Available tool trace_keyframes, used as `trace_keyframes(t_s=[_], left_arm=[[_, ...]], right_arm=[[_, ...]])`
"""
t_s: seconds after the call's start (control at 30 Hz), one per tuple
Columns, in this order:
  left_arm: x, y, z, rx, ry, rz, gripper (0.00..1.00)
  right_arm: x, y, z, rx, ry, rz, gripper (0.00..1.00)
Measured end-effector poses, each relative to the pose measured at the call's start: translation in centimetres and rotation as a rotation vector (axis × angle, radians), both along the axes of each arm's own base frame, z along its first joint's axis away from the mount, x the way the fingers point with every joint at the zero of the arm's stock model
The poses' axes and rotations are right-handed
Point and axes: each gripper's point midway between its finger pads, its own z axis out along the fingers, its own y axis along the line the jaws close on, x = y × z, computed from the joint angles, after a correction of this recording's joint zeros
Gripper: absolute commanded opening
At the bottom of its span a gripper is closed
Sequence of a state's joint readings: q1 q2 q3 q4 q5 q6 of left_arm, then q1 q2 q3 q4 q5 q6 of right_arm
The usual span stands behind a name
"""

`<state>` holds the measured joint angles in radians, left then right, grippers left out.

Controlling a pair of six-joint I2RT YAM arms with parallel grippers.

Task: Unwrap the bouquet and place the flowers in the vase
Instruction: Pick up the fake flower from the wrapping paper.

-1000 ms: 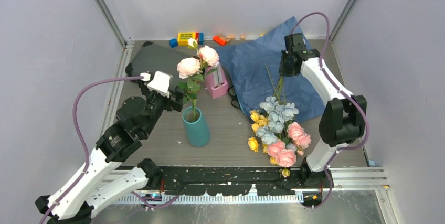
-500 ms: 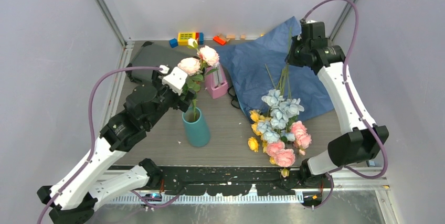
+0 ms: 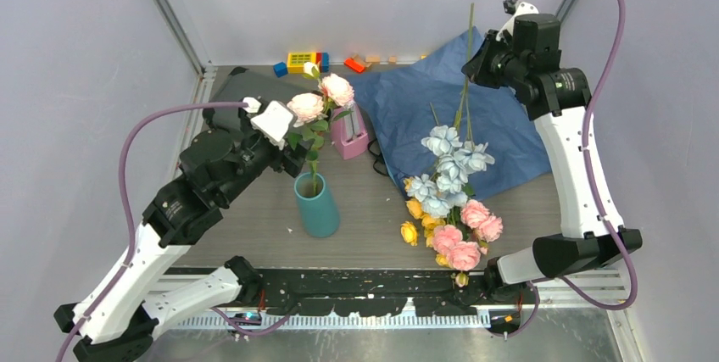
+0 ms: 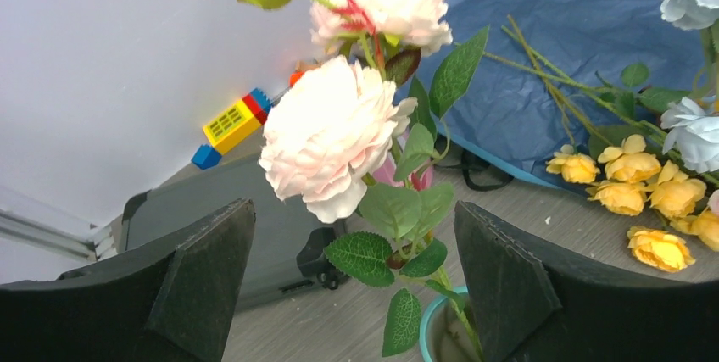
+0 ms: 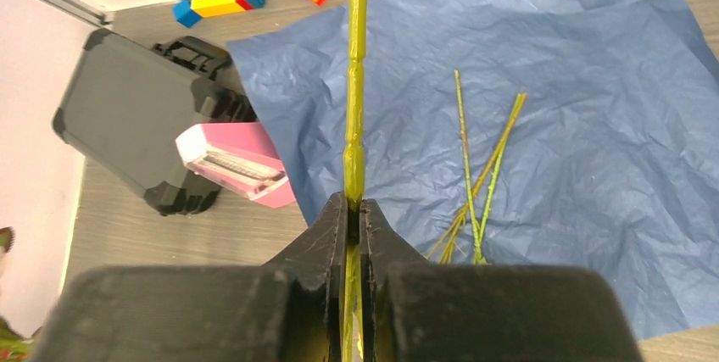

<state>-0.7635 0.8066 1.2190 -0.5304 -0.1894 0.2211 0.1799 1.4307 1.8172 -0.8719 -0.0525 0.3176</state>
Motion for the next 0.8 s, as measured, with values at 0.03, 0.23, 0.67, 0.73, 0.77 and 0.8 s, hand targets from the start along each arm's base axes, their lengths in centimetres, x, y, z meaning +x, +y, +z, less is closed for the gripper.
trace_keyframes(t_s=[0.03,0.23,0.67,0.73,0.77,0.8], left_arm=[[-0.1,0.0,0.4,-0.003,-0.003,-0.008,0.90],[-0.5,-0.7,2.7,-0.019,-0.034,-0.055,0.90],[0.5,-8.5,5.2,0.035,-0.078,-0.343,0.86],[0.4,-10.1,4.5,0.064,-0.080,-0.397,0.86],[0.2,-10.8,4.3,0.078,-0.089,-0.421,0.86],[0.0,-11.7,4.1,0.097,-0.102,-0.450,0.86]], right_arm=[[-0.1,0.2,0.5,0.008,-0.010,0.008,0.00],[-1.5,1.2,3.0,0.055,-0.051,0.068,0.00],[-7.5,6.7,2.3,0.236,0.098,0.413,0.00],[-8.6,7.3,0.7,0.260,0.167,0.452,0.00],[-9.1,7.6,-0.3,0.271,0.207,0.472,0.00],[-9.6,7.9,-1.3,0.282,0.246,0.488,0.00]])
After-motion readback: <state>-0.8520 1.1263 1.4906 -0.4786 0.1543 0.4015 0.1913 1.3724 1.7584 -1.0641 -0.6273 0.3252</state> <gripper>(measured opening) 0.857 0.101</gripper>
